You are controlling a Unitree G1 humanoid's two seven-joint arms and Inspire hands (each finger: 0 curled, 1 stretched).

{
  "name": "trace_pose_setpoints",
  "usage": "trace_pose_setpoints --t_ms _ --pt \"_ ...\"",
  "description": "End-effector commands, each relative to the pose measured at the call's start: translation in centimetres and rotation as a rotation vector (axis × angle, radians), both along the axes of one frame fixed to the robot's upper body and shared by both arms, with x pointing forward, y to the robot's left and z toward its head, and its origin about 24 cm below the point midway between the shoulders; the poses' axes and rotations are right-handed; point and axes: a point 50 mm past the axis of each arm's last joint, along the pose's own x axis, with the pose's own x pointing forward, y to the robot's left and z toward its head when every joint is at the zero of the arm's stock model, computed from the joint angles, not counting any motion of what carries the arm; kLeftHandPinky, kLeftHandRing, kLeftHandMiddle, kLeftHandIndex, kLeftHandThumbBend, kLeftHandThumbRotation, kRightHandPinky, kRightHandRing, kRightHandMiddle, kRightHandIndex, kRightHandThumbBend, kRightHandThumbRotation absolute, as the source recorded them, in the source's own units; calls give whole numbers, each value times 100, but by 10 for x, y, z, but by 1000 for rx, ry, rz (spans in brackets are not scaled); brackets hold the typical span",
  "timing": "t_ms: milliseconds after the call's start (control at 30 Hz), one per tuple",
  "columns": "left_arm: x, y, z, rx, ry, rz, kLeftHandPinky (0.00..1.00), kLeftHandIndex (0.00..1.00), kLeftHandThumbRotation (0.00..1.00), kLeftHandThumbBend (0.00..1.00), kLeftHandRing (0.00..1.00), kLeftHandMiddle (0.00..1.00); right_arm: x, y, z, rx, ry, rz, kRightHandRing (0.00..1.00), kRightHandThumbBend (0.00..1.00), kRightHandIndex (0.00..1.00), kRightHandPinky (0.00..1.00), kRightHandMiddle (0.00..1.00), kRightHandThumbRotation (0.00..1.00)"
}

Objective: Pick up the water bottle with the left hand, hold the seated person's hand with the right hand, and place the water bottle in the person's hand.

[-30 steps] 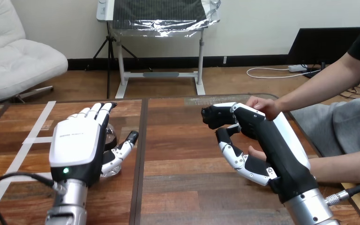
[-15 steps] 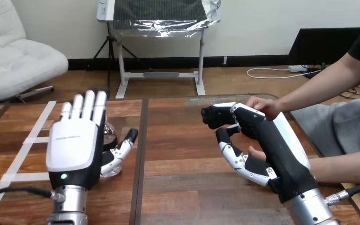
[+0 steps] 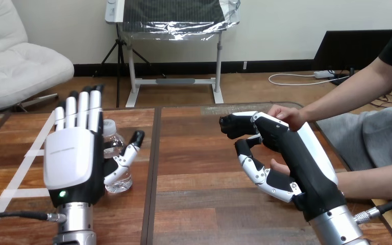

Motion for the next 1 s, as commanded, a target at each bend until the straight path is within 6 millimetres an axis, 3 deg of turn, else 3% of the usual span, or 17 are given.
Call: trace_pose_setpoints --t_ms 0,400,633,967 --pt "19 -2 23 -31 -126 8 100 100 96 61 100 100 11 3 21 -5 -105 16 69 16 70 57 70 0" --pt "21 -3 26 -42 -181 24 100 100 95 64 100 100 12 3 21 -15 -108 6 70 16 71 59 71 0" --pt "22 -3 24 -138 -159 24 100 100 91 67 100 100 12 3 21 -8 -99 7 70 16 71 59 70 0" --pt "23 -2 22 -410 -55 -4 92 100 73 80 100 100 13 3 21 -19 -104 8 69 16 71 58 70 0"
